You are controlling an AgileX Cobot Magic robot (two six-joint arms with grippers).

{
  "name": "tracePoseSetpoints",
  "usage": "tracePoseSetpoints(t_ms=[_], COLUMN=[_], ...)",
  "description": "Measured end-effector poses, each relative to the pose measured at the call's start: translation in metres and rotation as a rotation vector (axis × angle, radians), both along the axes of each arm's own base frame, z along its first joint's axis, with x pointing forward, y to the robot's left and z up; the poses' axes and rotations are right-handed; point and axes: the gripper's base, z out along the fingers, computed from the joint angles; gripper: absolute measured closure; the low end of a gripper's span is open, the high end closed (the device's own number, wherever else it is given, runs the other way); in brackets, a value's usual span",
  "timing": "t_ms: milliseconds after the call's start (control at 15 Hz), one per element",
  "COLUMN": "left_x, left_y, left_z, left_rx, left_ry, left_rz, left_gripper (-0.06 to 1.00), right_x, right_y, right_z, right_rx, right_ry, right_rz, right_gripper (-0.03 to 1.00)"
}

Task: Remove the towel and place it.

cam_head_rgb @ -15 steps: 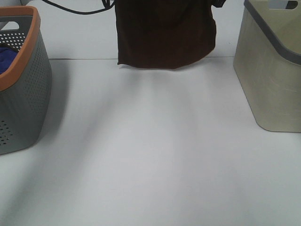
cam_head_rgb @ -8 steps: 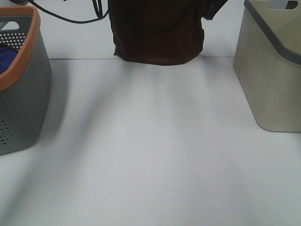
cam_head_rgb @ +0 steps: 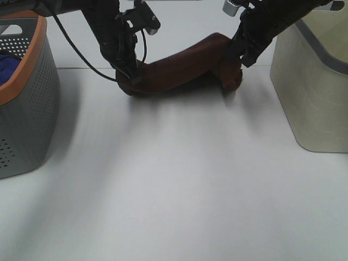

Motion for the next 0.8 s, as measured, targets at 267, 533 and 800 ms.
tracePoseSetpoints(t_ms=[267,533,800], left_x=[-0.022,-0.031,-0.050], left_y=[0.004,0.000,0.008], left_z=[-0.007,-0.014,-0.021], left_rx=[0.054,-0.006,0.033], left_ry=[0.257,0.334,0.404], left_rz=[-0.078,-0.088,-0.121], left_gripper=[0.94,0.94,0.94], right_x=[-0.026,-0.054,-0.081], right_y=[0.000,0.000,0.023], right_z=[-0.015,-0.044,-0.068], right_rx=[0.006,-0.010,-0.081], right_ry=[0.345,0.575,0.675], right_rz=[-0.001,0.013,0.079], right_gripper=[0.94,0.94,0.94])
